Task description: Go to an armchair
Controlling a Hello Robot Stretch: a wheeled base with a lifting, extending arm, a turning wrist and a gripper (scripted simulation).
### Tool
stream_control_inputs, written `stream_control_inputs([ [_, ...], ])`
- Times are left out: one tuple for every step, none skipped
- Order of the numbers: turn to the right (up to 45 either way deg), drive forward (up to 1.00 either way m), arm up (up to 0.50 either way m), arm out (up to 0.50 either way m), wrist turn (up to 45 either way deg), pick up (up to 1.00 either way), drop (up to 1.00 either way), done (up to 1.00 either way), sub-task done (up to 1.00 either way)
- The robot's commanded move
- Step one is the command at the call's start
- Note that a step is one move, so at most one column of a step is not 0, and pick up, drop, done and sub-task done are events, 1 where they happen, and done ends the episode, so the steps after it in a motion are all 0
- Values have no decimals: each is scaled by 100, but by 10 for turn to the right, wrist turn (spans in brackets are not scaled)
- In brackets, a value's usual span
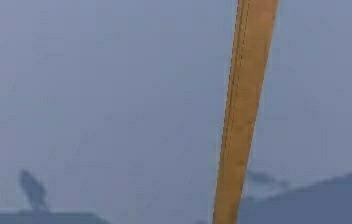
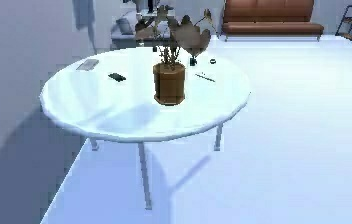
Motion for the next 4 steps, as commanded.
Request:
stream_control_inputs([
  [450,0,0,0,0,0,0,0,0],
  [450,0,0,0,0,0,0,0,0],
  [0,5,0,0,0,0,0,0,0],
  [450,0,0,0,0,0,0,0,0],
])
